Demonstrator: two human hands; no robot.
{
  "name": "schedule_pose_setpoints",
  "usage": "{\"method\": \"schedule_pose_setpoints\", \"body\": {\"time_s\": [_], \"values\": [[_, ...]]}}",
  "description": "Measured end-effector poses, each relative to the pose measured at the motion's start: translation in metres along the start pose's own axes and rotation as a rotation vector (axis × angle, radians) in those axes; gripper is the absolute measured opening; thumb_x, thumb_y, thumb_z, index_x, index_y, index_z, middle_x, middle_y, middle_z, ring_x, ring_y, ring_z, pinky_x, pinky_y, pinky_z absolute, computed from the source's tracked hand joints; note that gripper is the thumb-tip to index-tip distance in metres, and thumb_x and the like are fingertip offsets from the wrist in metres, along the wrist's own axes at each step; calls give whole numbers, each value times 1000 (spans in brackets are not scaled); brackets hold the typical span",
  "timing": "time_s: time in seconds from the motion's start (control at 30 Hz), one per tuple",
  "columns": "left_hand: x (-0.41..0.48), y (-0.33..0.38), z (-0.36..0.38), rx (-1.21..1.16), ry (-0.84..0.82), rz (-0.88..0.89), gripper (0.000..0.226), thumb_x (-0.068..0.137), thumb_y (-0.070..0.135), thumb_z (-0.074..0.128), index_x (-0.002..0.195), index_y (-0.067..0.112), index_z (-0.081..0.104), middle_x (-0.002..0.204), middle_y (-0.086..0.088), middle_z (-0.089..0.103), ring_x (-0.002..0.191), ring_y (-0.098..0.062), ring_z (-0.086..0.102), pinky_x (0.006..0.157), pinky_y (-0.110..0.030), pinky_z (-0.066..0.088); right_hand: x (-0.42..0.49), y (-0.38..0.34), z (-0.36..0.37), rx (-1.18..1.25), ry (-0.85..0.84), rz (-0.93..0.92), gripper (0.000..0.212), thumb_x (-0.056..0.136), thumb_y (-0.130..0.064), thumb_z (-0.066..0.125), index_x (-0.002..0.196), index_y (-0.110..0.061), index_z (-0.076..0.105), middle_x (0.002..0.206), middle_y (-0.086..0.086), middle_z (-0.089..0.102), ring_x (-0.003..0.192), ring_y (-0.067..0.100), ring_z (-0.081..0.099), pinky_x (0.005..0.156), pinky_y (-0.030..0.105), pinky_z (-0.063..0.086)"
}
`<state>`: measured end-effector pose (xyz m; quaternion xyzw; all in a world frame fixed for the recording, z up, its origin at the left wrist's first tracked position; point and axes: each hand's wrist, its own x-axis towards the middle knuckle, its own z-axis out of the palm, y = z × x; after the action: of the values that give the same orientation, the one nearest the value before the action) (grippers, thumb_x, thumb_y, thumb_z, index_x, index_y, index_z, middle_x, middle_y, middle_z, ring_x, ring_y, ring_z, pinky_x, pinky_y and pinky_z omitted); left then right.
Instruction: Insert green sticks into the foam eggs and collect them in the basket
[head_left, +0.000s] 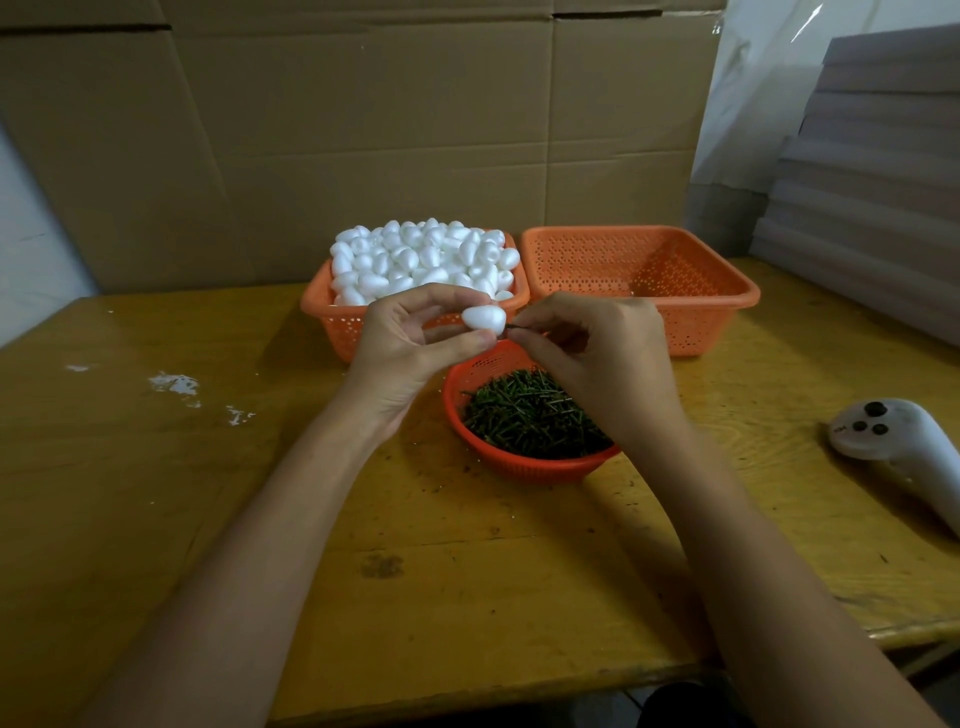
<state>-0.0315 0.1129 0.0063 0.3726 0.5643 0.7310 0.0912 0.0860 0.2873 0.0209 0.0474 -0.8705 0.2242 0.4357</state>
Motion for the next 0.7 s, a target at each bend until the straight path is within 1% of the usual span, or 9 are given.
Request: {"method": "schedule_pose_setpoints", "body": {"time_s": [0.17,0.27,0.37,0.43,0.57,0.7], "values": [[0,-1,0,4,2,10,32,77,3,86,106,12,78,116,-15,77,105,-28,76,93,-38,62,0,-1,1,-3,-13,-4,11,91,-29,79,98,-21,82,87,-14,77,74,-3,67,73,19,56],[0,0,0,4,-9,11,32,77,2,87,106,12,78,116,-15,77,107,-29,76,93,-37,62,0,0,1,-7,-24,-2,11,92,-29,78,99,-21,82,87,-14,77,75,-2,68,73,20,57],[-1,1,0,-2,-14,10,37,73,10,89,108,12,76,118,-14,77,108,-28,75,93,-37,62,0,0,1,-8,-29,-8,11,93,-30,78,99,-21,81,87,-15,77,76,-1,69,73,24,59],[-1,1,1,-2,-13,3,39,72,11,89,109,13,76,119,-12,77,107,-27,75,93,-37,62,0,0,1,-8,-34,-8,11,93,-30,77,99,-22,81,87,-15,77,75,0,69,73,26,59],[-1,2,0,-2,-25,0,45,75,5,89,115,12,70,118,-11,78,107,-27,76,91,-35,62,-1,0,2,-10,-38,-10,11,93,-31,77,98,-22,81,86,-16,76,74,-2,68,72,23,58],[-1,2,0,-10,-33,1,40,74,8,89,108,11,69,115,-12,79,104,-26,77,87,-32,62,-1,0,2,-14,-54,-2,12,93,-32,76,99,-22,81,86,-17,75,75,-2,67,73,23,57]]}}
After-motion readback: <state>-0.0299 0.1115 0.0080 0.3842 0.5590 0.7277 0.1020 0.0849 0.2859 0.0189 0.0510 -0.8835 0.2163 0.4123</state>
